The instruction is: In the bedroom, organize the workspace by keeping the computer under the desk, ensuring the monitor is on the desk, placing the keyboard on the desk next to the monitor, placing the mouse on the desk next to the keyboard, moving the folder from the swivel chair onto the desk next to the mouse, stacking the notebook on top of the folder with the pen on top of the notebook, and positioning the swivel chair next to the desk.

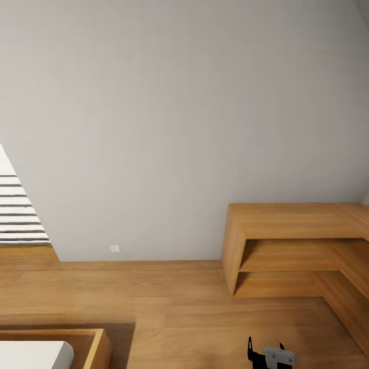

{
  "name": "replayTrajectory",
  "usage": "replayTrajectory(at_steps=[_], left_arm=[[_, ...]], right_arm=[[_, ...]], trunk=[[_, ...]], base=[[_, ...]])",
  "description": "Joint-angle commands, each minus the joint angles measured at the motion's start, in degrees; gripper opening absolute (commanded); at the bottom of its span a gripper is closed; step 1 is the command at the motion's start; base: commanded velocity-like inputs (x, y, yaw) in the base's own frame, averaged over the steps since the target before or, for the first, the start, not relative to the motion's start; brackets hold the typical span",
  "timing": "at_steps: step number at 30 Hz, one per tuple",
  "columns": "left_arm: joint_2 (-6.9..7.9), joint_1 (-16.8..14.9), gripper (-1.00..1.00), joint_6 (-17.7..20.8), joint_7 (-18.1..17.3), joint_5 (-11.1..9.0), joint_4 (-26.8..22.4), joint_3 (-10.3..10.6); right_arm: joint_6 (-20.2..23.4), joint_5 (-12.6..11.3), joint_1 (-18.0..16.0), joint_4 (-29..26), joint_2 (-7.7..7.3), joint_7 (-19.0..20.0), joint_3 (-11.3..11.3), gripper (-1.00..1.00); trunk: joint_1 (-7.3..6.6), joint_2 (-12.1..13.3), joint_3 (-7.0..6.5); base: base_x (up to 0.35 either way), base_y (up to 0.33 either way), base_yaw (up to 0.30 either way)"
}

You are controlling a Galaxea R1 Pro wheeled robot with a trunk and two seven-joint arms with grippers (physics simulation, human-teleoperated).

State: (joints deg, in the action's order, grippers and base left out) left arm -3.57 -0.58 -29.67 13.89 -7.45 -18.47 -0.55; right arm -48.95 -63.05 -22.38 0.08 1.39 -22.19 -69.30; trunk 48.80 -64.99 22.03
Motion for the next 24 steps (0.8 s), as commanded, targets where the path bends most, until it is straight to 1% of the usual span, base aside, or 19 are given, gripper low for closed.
replayTrajectory(at_steps=[1,21,24], left_arm=[[-0.02,-0.03,1.0,-0.22,-0.09,-0.37,0.04,-0.04],[-0.04,-0.03,1.0,-0.13,-0.14,-0.29,0.18,0.02],[-0.04,-0.03,1.0,-0.13,-0.15,-0.29,0.18,0.02]], right_arm=[[0.0,-0.06,-0.03,0.02,0.02,-0.49,-0.48,1.0],[-0.02,-0.06,-0.03,0.02,0.02,-0.49,-0.48,1.0],[-0.09,-0.04,-0.03,-0.02,0.26,-0.48,-0.52,1.0]], trunk=[[0.03,-0.03,0.06],[0.03,-0.03,0.06],[0.03,-0.03,0.06]], base=[[0.329,0.0,0.0],[0.329,0.0,0.0],[0.329,0.0,0.0]])
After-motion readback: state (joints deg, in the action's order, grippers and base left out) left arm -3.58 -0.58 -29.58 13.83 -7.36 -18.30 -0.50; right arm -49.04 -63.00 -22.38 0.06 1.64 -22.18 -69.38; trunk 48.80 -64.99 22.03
